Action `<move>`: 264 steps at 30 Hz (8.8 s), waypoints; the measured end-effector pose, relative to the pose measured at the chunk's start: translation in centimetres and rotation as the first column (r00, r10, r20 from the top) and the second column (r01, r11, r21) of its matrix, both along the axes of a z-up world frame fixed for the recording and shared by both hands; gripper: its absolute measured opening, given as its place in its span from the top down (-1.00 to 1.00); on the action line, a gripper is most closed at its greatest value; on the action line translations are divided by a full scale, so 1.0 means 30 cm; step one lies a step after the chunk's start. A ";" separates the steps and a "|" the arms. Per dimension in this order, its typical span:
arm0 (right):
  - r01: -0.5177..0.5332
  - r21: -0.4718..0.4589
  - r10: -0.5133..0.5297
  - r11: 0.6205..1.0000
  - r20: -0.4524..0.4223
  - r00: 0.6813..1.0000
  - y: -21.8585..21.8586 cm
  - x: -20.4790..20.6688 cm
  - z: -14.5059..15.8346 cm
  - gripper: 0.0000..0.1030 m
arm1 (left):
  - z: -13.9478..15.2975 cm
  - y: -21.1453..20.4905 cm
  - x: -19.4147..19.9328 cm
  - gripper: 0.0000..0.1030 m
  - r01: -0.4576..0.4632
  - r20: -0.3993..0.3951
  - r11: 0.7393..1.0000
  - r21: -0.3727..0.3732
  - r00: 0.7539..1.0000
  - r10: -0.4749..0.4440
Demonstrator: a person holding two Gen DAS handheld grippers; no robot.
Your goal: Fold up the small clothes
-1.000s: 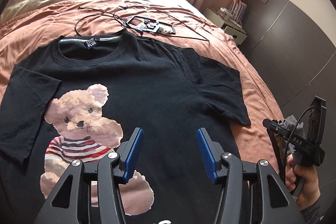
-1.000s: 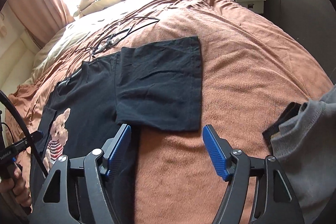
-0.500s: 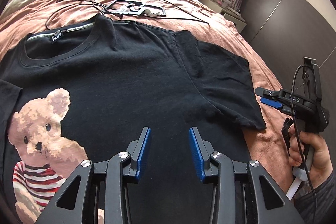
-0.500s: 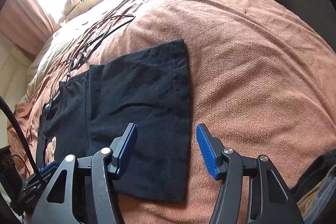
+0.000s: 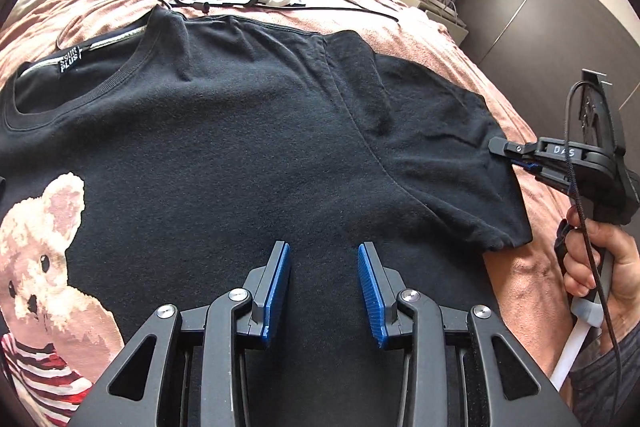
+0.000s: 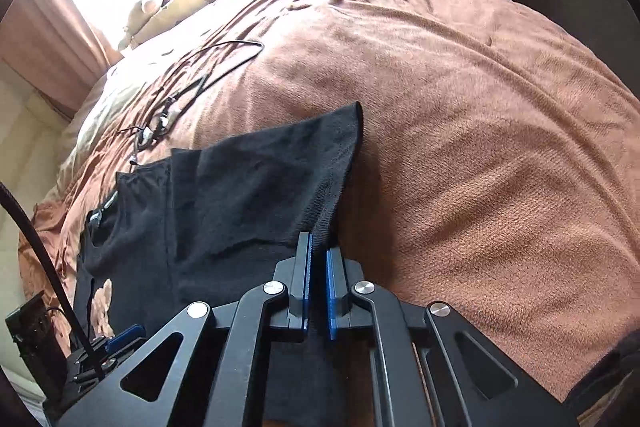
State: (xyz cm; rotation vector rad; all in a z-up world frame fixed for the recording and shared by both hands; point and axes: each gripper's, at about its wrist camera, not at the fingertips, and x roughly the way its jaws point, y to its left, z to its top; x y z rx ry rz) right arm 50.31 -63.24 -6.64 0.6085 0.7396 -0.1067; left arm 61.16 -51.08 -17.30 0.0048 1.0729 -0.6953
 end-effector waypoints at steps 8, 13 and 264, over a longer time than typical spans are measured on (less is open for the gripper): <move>-0.086 -0.073 0.089 0.994 0.040 0.995 0.151 -0.036 0.163 0.95 | 0.017 0.065 0.012 0.27 -0.050 -0.051 0.998 -0.025 0.998 0.049; -0.120 -0.095 0.124 0.988 0.041 0.991 0.222 -0.044 0.240 0.95 | 0.071 0.132 0.009 0.27 -0.090 -0.046 0.996 -0.021 0.995 0.089; -0.040 0.078 0.035 0.996 0.066 0.997 0.641 -1.550 -0.167 0.93 | -0.029 1.873 -1.359 0.92 -0.671 -0.215 0.710 -0.212 0.741 0.636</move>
